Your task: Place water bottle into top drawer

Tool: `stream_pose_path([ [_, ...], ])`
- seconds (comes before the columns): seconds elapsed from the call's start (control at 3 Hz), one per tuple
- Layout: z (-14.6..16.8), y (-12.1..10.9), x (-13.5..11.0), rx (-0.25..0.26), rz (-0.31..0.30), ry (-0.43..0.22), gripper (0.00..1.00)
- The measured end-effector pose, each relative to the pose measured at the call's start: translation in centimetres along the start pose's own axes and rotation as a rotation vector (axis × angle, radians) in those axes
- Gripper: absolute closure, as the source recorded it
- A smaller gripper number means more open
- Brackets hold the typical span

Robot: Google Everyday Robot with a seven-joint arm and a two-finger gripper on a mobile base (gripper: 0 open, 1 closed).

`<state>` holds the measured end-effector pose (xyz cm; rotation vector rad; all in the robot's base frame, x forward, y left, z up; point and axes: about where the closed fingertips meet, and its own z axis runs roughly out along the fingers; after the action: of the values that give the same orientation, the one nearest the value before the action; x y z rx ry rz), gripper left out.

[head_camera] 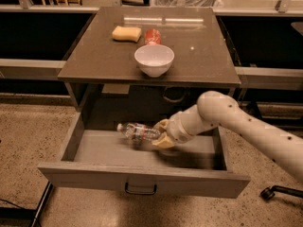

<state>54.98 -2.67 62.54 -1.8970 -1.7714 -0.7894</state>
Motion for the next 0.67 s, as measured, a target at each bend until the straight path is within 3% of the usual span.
stream_pose_path([
  [0.33, -0.93, -0.21, -0.47, -0.02, -0.057, 0.026, 0.61],
  [0.67, -0.92, -0.2, -0.48, -0.019, -0.058, 0.025, 0.38],
])
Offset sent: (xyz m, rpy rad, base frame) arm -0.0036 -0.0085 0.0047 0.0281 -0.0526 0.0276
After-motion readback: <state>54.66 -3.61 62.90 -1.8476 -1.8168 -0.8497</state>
